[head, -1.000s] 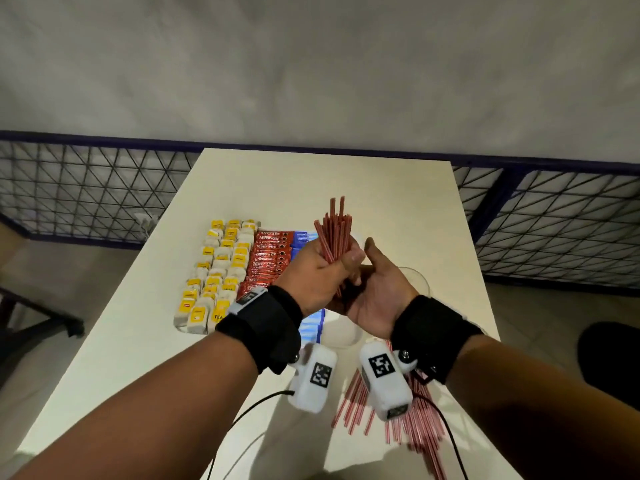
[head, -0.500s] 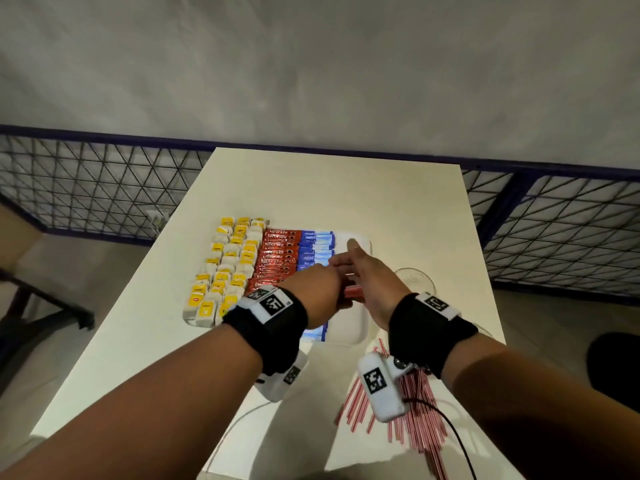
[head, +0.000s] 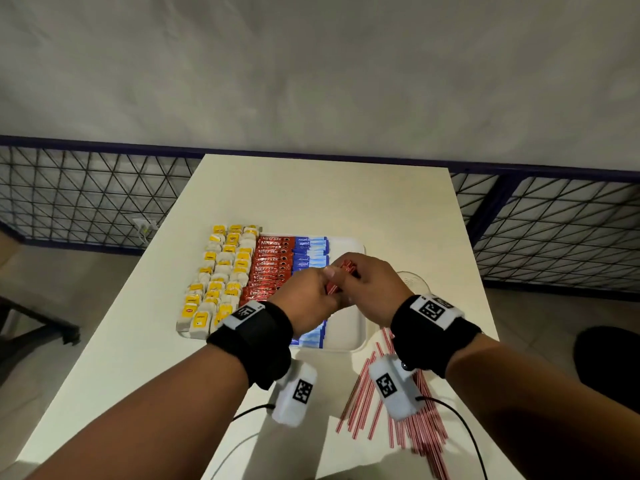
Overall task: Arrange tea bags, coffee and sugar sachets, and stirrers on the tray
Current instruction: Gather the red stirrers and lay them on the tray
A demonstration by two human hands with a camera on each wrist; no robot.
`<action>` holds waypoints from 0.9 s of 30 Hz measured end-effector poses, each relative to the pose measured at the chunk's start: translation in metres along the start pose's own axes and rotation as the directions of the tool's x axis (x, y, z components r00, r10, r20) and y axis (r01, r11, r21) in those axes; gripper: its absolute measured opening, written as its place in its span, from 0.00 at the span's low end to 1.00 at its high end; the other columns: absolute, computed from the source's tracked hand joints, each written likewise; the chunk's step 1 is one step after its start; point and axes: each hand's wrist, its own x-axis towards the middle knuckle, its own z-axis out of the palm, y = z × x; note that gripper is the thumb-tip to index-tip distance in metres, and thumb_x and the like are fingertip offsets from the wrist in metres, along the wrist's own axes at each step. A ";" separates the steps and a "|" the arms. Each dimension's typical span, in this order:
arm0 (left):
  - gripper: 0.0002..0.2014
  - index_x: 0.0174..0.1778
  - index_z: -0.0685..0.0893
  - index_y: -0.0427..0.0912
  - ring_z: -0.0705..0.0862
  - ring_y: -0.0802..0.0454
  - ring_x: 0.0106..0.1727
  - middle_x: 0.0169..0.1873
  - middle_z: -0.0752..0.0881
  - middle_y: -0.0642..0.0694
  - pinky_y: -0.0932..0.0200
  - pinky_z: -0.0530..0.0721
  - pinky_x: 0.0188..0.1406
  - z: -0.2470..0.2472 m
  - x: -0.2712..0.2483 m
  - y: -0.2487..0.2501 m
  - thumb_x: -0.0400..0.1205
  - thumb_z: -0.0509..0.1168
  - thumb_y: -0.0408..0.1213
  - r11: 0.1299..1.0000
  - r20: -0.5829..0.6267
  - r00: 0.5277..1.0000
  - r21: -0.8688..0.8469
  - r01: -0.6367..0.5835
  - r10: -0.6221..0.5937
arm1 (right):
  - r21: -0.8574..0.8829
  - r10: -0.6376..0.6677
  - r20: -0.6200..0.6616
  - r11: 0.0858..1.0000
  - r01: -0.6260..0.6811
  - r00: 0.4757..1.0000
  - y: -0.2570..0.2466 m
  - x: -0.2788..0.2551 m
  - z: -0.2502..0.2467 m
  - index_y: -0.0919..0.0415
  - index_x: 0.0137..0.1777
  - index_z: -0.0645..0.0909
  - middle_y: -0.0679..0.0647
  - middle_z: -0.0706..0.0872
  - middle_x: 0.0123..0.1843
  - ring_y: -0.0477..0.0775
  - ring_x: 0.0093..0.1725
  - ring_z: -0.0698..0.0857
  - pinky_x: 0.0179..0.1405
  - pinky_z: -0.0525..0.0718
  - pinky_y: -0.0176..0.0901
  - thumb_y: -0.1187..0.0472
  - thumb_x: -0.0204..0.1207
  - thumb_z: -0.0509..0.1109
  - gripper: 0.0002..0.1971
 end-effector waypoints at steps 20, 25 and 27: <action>0.13 0.38 0.73 0.42 0.69 0.56 0.21 0.24 0.66 0.49 0.61 0.74 0.21 -0.007 0.021 0.014 0.77 0.65 0.47 0.185 0.077 0.995 -0.979 0.089 -0.070 | -0.206 -0.235 0.201 0.939 0.275 0.951 0.003 -0.001 -0.009 0.52 0.84 0.32 0.42 0.41 0.85 0.33 0.80 0.49 0.72 0.54 0.18 0.49 0.51 0.88 0.74; 0.12 0.39 0.74 0.41 0.71 0.55 0.23 0.24 0.67 0.49 0.58 0.79 0.25 -0.009 0.019 0.019 0.78 0.63 0.47 0.238 0.049 0.999 -0.970 0.048 -0.003 | -0.152 -0.318 0.142 0.929 0.338 0.938 0.003 0.001 -0.013 0.51 0.85 0.41 0.44 0.57 0.82 0.31 0.73 0.64 0.65 0.65 0.15 0.49 0.56 0.87 0.66; 0.12 0.39 0.72 0.42 0.70 0.55 0.23 0.24 0.68 0.50 0.58 0.77 0.27 -0.014 0.020 0.021 0.79 0.64 0.46 0.296 -0.034 0.999 -0.955 -0.038 0.019 | -0.127 -0.254 0.151 0.953 0.273 0.955 0.008 0.003 -0.014 0.48 0.84 0.43 0.44 0.56 0.83 0.35 0.77 0.63 0.71 0.65 0.24 0.43 0.55 0.85 0.66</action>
